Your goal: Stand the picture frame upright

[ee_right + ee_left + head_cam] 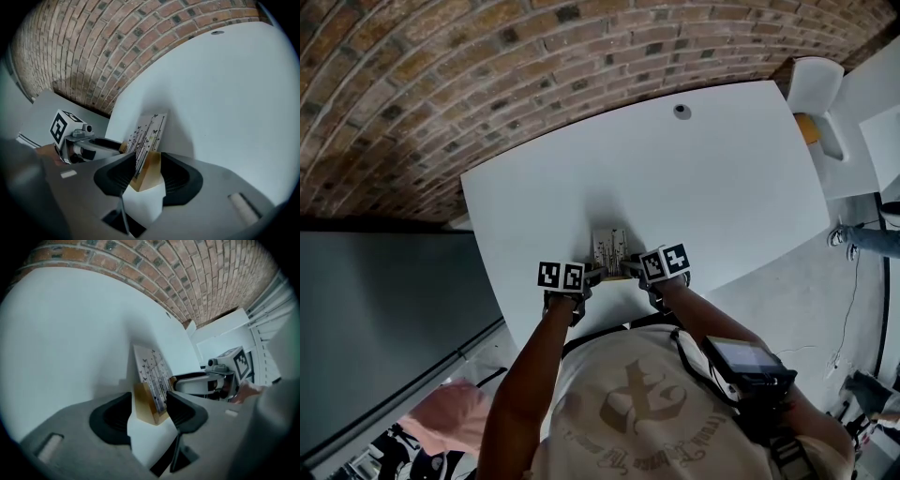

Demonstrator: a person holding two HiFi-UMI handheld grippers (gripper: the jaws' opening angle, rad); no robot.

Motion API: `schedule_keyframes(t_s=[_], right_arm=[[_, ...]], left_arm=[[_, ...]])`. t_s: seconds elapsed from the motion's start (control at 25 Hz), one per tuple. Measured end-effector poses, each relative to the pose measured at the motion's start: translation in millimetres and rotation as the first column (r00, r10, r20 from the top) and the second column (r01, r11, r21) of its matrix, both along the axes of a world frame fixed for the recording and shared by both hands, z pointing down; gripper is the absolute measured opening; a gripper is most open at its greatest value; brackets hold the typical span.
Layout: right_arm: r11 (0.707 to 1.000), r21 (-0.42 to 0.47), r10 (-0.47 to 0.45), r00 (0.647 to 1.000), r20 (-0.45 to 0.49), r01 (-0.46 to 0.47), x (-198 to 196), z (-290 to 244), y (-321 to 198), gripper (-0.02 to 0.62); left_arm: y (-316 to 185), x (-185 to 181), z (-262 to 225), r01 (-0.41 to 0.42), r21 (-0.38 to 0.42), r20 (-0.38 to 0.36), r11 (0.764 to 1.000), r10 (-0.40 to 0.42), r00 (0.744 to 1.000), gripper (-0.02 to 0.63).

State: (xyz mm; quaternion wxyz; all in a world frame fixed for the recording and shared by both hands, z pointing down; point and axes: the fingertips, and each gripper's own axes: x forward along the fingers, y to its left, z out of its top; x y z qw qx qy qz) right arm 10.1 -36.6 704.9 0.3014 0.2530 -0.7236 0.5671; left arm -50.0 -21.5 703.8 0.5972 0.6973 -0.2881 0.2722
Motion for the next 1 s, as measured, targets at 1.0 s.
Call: schedule_keyframes(t_s=[1.0], right_arm=[[0.994,0.082,-0.065,0.995,-0.078,0.071,-7,-1,6,0.121]], left_arm=[[13,-4,-1,-0.012,-0.016,0.055,1.0,0.013,0.998,0.173]])
